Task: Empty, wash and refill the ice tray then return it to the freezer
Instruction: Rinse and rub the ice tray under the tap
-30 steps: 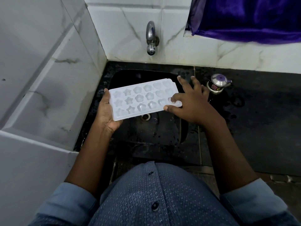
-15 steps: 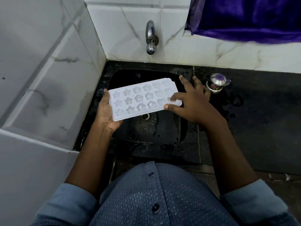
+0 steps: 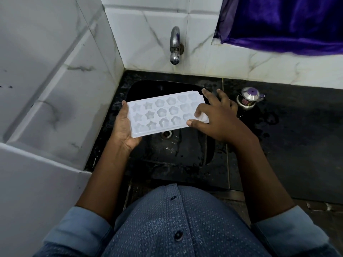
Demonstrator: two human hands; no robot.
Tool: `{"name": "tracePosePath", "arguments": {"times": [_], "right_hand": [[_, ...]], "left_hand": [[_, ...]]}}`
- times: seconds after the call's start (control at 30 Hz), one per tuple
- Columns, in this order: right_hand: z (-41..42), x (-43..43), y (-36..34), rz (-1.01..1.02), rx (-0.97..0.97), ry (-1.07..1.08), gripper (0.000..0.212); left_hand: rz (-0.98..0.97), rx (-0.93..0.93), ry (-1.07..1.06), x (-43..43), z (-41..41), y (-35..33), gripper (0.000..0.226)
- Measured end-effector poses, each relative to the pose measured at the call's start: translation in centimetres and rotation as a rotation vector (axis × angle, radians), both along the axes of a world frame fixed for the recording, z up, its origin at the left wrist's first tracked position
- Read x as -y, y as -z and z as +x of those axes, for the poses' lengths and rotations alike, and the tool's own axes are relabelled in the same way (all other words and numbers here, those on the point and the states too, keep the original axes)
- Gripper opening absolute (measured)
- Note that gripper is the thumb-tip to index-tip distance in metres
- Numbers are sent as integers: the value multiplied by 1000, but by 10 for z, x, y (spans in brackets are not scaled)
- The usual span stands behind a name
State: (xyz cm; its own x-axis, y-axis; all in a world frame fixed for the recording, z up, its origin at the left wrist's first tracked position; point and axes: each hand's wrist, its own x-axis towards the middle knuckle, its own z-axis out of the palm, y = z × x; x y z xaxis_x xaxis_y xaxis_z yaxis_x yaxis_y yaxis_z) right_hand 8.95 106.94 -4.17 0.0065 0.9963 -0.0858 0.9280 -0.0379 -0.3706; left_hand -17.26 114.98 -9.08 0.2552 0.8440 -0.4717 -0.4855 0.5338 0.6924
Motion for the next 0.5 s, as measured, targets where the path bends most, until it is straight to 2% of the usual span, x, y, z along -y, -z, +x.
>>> {"name": "tracePosePath", "arguments": {"times": [0.17,0.3,0.5], "right_hand": [[-4,-1,-3,-20,-25,-65,39],[-13,0,-1,-85,-14,-90,49],[-20,1,0,-71,24,-82,56]], "left_hand": [[2,-1,2,0,-1,0,72],[14,-12,17,2,0,-2,73],[8,-39,5,3,2,-5,72]]}}
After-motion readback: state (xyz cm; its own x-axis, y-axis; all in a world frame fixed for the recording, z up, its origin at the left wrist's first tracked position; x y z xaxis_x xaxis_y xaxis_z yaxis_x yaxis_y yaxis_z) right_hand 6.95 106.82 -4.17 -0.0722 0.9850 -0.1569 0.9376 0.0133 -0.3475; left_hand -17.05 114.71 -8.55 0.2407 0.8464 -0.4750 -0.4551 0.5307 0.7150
